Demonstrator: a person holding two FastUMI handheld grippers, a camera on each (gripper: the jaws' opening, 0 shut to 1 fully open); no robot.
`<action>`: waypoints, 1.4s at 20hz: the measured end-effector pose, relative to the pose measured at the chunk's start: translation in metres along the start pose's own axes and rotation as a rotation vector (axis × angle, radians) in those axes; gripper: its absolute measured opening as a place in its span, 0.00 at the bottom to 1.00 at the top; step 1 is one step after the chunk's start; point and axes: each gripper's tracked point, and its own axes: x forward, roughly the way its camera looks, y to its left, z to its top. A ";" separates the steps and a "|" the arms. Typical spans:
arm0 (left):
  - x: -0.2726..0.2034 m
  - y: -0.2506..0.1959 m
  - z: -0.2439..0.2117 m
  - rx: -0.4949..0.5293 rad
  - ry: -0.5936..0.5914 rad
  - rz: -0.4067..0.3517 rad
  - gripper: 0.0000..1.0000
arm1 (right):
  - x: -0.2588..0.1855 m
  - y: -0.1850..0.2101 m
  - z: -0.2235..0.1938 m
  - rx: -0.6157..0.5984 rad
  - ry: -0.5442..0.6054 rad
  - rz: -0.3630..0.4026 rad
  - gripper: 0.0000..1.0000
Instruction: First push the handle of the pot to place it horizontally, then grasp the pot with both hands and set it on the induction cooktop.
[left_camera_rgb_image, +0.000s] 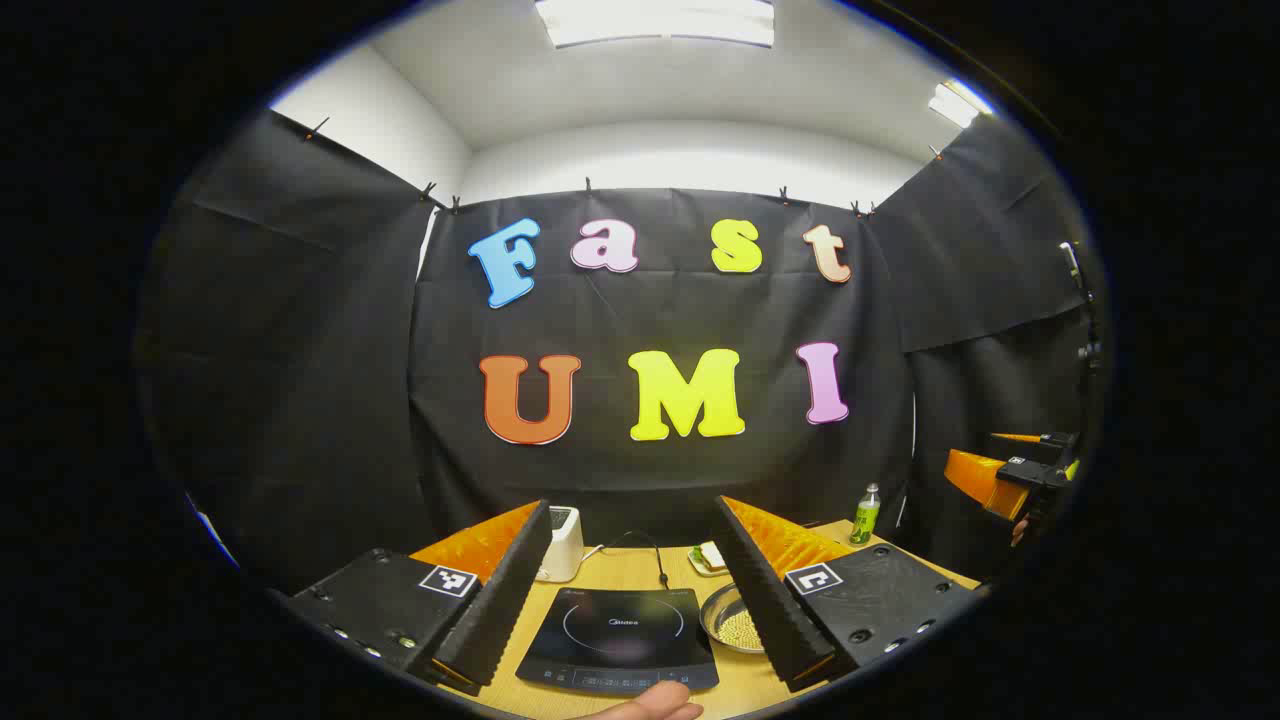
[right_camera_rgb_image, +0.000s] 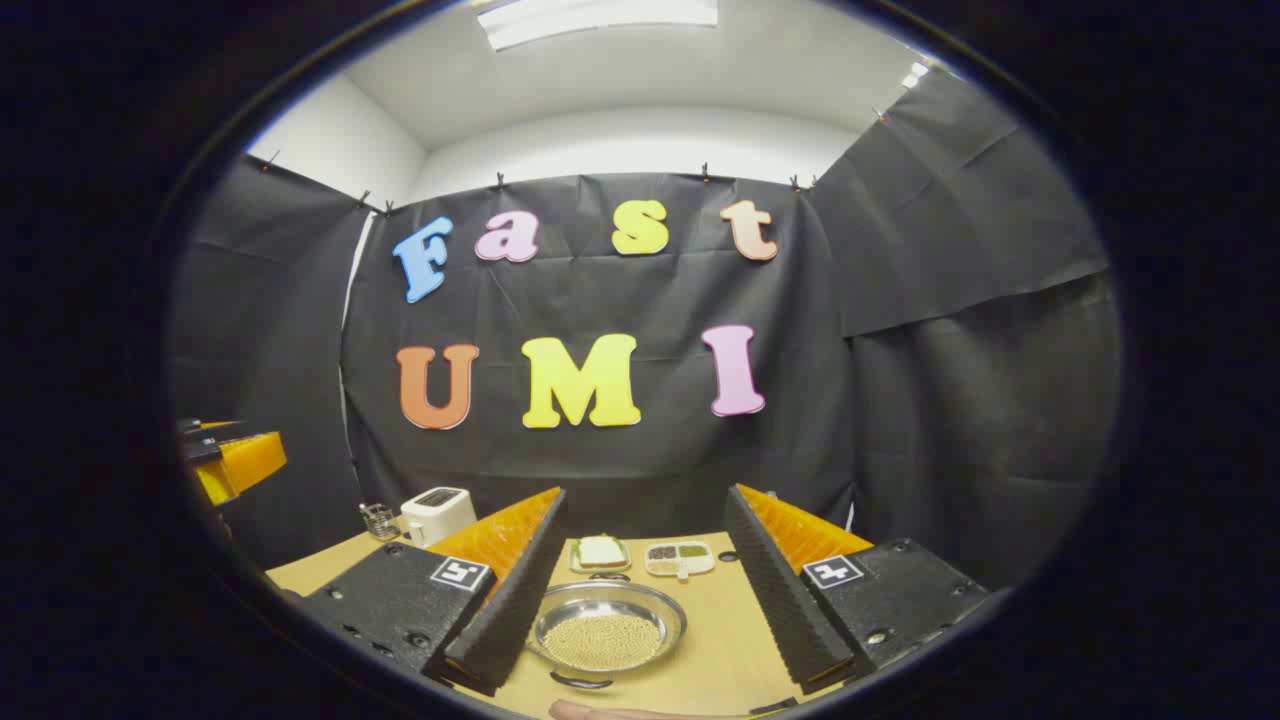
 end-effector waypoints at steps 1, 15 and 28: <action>0.000 0.000 -0.001 0.008 0.002 -0.005 0.96 | 0.001 0.002 -0.001 0.000 -0.002 0.005 0.99; -0.002 0.002 -0.015 0.027 0.002 0.002 0.96 | 0.027 0.009 -0.036 -0.009 0.080 0.012 0.98; -0.002 0.011 -0.035 0.048 0.026 0.009 0.96 | 0.064 0.061 -0.188 -0.005 0.537 0.122 0.04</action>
